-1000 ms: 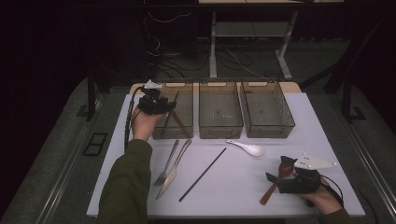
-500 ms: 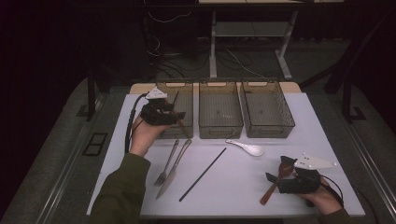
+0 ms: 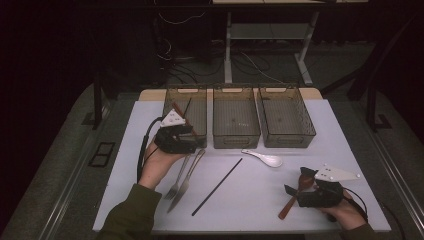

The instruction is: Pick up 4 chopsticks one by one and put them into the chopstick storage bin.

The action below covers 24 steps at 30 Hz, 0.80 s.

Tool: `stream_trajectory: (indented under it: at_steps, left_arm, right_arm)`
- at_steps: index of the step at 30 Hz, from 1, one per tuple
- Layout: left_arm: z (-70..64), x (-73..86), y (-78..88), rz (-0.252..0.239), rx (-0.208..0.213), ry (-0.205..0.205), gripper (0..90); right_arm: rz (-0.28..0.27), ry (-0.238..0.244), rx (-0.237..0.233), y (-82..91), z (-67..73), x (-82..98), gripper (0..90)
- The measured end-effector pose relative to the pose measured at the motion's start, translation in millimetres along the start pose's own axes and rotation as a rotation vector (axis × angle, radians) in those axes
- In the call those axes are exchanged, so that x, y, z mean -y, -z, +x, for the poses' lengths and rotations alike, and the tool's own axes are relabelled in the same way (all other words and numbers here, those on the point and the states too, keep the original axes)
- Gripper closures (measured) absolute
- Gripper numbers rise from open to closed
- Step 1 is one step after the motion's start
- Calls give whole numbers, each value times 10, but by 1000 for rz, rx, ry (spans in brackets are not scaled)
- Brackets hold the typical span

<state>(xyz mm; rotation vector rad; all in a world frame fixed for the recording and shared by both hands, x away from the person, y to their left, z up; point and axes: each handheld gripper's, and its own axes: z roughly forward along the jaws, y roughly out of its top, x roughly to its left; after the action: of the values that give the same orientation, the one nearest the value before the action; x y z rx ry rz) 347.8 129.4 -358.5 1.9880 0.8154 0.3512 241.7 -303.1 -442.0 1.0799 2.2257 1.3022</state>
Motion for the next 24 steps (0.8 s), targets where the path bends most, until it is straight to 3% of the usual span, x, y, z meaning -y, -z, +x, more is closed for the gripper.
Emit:
stream_trajectory:
  at_steps: [14,24]
  left_arm:
    - [-352,369,-18,14,19,-16,336]
    - [-543,561,-59,56,54,-32,379]
  right_arm:
    - [-10,14,-1,-2,-4,-4,119]
    - [-15,11,-2,7,-6,-6,119]
